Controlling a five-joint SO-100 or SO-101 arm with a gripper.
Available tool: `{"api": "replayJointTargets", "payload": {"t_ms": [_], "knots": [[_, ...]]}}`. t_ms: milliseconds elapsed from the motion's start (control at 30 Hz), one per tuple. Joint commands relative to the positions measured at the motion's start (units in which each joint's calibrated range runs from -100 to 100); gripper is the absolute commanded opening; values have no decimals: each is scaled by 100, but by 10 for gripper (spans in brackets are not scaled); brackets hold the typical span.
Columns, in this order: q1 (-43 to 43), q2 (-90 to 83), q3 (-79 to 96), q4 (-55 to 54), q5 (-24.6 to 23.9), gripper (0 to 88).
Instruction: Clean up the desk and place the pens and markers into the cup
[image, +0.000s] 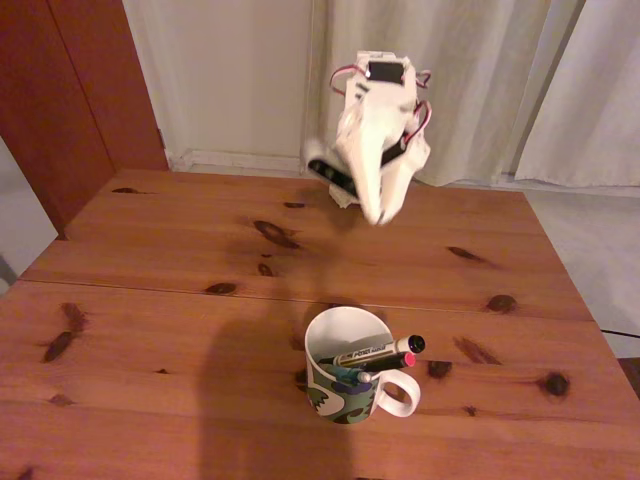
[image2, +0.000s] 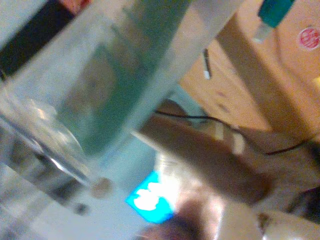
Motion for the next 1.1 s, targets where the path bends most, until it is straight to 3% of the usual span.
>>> {"api": "replayJointTargets", "payload": {"t_ms": [0, 433, 667, 1067], "knots": [[-329, -1316, 1228, -77, 669, 9], [-788, -5122, 6115, 233, 3377, 9], [-643, -6645, 7116, 1790, 4252, 9], [-64, -8647, 7143, 4792, 5798, 9]]}}
